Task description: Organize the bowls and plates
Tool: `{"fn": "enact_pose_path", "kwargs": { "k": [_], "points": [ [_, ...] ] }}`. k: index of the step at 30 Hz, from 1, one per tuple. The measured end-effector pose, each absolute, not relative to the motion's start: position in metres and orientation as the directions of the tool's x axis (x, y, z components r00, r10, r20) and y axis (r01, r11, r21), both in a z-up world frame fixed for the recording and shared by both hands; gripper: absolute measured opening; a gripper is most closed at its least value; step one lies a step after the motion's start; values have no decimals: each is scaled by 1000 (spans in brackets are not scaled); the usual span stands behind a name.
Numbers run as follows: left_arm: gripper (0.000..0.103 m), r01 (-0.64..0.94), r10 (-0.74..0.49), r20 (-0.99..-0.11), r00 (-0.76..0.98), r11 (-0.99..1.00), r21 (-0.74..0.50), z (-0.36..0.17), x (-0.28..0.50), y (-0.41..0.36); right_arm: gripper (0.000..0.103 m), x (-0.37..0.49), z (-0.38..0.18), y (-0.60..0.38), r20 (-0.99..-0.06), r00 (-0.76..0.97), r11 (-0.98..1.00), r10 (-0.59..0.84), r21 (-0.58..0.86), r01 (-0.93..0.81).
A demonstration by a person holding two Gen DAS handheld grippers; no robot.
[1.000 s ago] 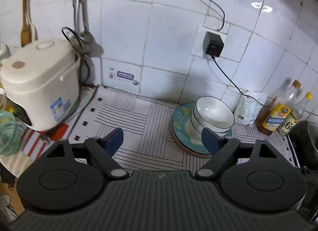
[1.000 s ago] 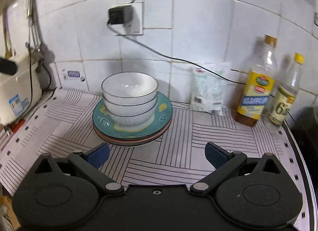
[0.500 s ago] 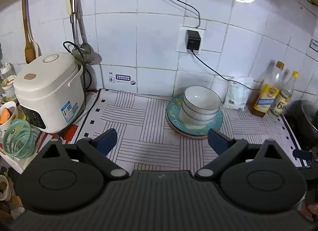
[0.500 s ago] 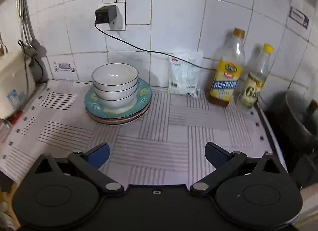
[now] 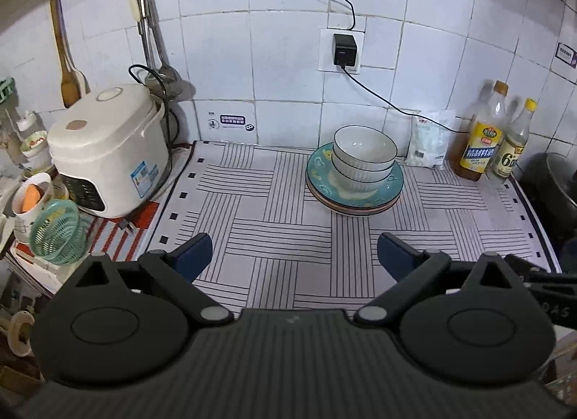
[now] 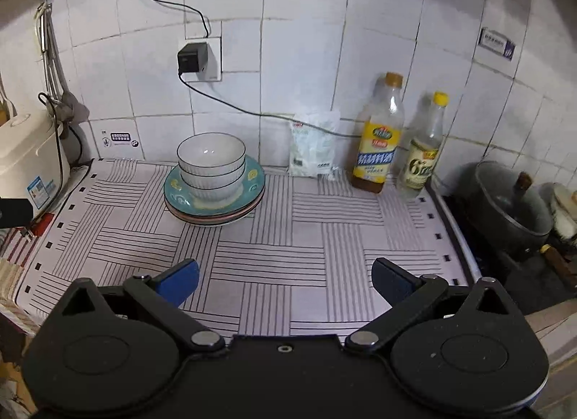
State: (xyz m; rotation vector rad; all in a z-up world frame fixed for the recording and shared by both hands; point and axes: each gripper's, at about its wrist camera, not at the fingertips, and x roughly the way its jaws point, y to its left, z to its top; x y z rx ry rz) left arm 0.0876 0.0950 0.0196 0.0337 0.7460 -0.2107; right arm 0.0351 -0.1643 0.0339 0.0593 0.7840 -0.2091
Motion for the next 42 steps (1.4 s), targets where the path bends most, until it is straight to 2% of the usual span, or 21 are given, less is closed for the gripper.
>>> {"fn": "enact_pose_path", "kwargs": {
  "k": [16,27,42],
  "points": [
    [99,232,-174,-669,722,973,-3,16,52,88,103,4,48,-152,-666,722,971,-189,-20,236],
    [99,232,-165,-637,753,972,23,11,40,78,103,-13,38,-158,-675,709,964,-204,-11,267],
    [99,252,-196,-655,730,968,-9,2,36,76,103,-19,32,-164,-676,710,960,-199,10,279]
  ]
}}
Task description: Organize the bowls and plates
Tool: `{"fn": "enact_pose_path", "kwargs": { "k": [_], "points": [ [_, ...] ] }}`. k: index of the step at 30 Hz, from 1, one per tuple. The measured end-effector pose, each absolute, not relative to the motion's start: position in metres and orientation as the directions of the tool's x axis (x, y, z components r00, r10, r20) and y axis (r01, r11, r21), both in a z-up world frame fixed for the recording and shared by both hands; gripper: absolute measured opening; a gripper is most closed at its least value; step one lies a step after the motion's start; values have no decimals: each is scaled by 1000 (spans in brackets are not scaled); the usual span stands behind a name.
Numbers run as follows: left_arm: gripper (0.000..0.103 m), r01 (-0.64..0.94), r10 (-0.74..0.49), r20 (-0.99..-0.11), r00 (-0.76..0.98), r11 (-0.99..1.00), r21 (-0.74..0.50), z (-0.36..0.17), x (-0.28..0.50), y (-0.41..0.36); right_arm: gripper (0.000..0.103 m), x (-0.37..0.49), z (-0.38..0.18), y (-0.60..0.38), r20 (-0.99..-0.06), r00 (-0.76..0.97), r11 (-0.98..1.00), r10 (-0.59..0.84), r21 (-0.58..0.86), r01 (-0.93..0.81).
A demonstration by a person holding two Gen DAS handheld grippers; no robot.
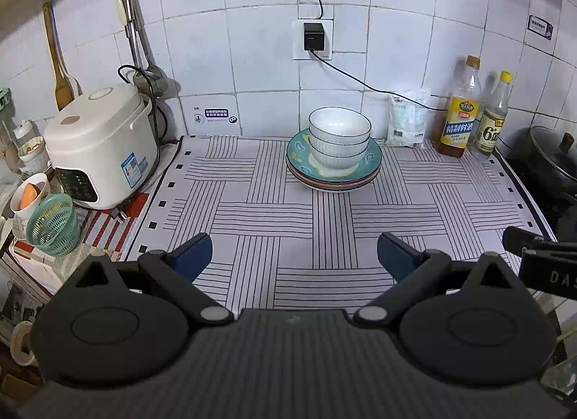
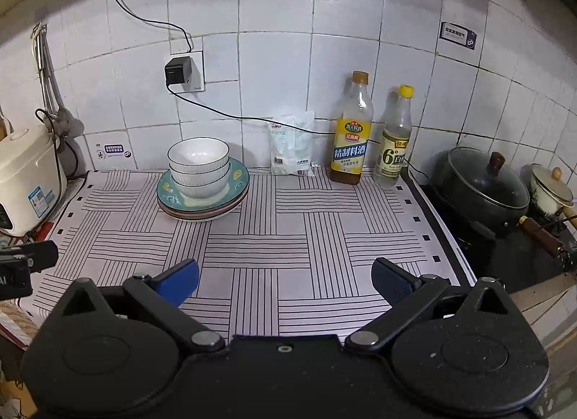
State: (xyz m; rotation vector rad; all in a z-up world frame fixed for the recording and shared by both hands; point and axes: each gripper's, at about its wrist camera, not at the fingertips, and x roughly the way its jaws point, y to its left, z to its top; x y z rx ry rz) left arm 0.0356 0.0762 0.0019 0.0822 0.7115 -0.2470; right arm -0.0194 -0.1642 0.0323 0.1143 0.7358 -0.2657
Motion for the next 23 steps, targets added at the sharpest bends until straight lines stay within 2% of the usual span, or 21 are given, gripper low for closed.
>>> {"fn": "enact_pose_path", "kwargs": {
  "k": [5,23],
  "points": [
    [103,256,-212,-651,728,966,-29,-2,37,77,103,-19,32,-164,-677,709,961,-198,10,278],
    [103,273,-217,-646,732,962,-13,-1,35,76,103,-16,28,-163,-687,693,954,-217,1,299]
  ]
}}
